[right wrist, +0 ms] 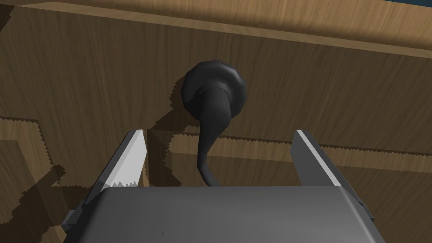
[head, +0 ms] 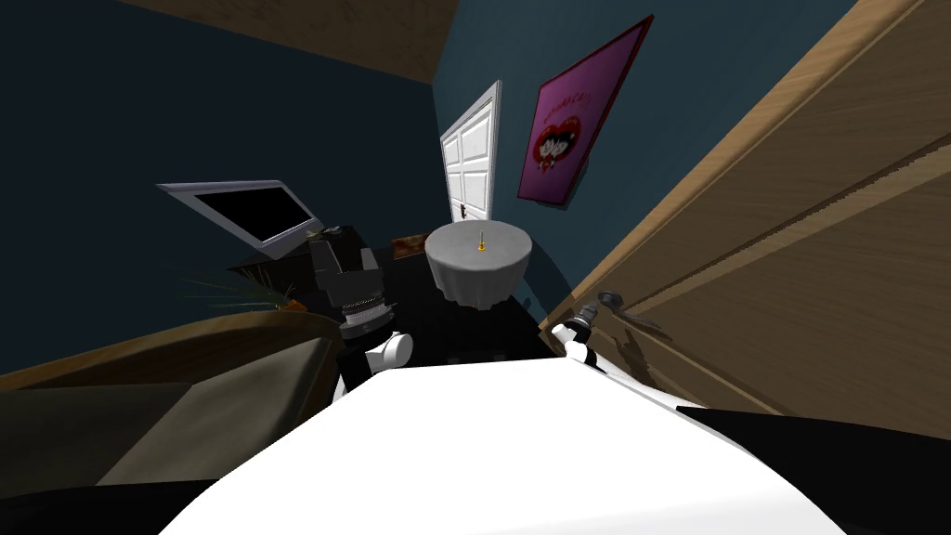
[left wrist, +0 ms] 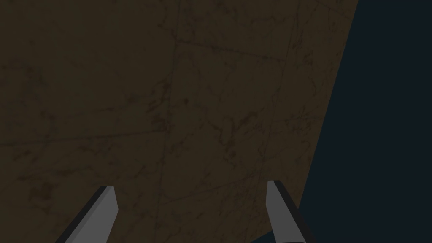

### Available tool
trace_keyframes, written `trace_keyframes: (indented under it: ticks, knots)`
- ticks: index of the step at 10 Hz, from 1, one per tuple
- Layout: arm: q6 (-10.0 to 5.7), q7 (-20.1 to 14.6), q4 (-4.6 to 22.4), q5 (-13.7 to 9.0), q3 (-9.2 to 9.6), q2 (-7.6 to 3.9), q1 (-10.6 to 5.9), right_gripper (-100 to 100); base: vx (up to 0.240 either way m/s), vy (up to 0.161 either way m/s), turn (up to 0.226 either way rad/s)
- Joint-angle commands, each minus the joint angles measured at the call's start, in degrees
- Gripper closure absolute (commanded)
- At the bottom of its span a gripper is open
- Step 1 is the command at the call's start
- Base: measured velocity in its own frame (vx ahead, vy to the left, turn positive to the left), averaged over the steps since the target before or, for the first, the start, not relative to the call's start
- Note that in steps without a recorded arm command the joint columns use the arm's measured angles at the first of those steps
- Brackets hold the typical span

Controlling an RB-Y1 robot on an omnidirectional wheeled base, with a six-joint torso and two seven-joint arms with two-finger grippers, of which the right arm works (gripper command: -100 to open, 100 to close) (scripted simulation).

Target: Pull the door open

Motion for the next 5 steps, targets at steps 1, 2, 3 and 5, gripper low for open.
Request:
trace_keyframes:
  ticks: [1,2,3,5]
  knots:
    - [1.65,-0.02,-2.59,-0.07,-0.07,0.26,0.73,-100,0.027,-0.023,-0.006]
    - [1.57,-1.83,-1.89,-0.13,0.11,-1.27,1.92,-100,0.068,-0.063,0.086]
    - [1.57,-1.83,-1.89,-0.13,0.11,-1.27,1.92,-100,0.063,-0.077,0.067]
    - [1.5,-3.51,-1.25,-0.18,0.27,-2.67,3.03,-100,0.035,-0.064,0.015]
